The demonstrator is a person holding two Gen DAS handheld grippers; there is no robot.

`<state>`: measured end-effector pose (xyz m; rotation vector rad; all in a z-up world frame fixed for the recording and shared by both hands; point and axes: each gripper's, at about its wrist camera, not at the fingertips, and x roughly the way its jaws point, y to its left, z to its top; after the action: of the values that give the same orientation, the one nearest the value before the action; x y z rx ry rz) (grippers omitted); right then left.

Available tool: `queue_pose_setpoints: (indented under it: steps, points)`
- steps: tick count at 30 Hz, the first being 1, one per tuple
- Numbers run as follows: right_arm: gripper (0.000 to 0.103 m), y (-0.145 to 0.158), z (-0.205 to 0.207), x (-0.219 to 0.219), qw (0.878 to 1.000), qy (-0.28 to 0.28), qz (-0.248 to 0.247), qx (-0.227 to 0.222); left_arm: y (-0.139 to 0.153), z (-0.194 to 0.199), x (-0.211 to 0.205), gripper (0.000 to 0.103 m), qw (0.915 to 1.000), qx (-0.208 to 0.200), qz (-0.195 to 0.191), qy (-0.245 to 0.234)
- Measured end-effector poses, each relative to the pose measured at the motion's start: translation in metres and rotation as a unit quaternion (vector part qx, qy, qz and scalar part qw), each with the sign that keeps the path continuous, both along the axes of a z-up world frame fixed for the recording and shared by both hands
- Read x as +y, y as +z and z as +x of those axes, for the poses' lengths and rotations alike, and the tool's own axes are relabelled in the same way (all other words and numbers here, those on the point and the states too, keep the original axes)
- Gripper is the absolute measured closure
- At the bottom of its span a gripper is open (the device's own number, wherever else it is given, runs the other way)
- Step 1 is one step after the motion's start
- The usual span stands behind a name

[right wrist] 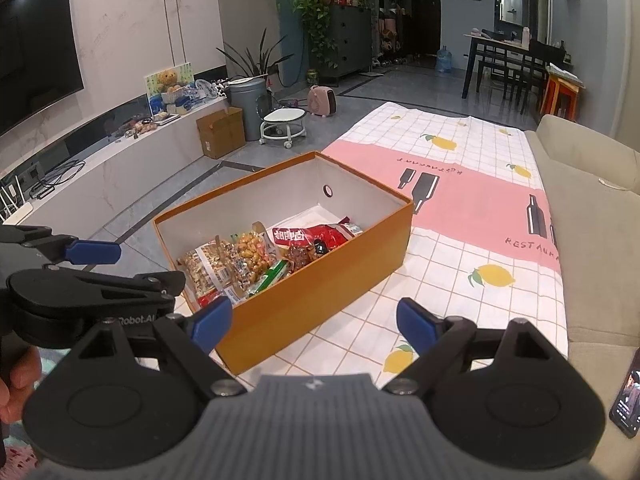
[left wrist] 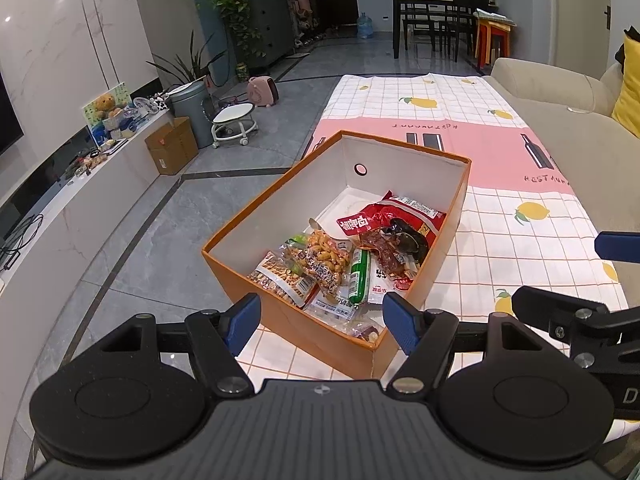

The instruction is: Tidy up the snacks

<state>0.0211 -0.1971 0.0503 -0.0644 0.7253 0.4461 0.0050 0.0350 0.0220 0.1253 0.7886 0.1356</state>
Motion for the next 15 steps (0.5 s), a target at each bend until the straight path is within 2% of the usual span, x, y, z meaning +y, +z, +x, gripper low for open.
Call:
queue_pose_setpoints:
  steps: [15]
  points:
    - [0.017,-0.0017,0.0011,0.0002,1.000,-0.004,-0.001,-0.001,0.0004,-0.0002,-0.0011,0.021,1.0000,0.000,0.000,-0.003]
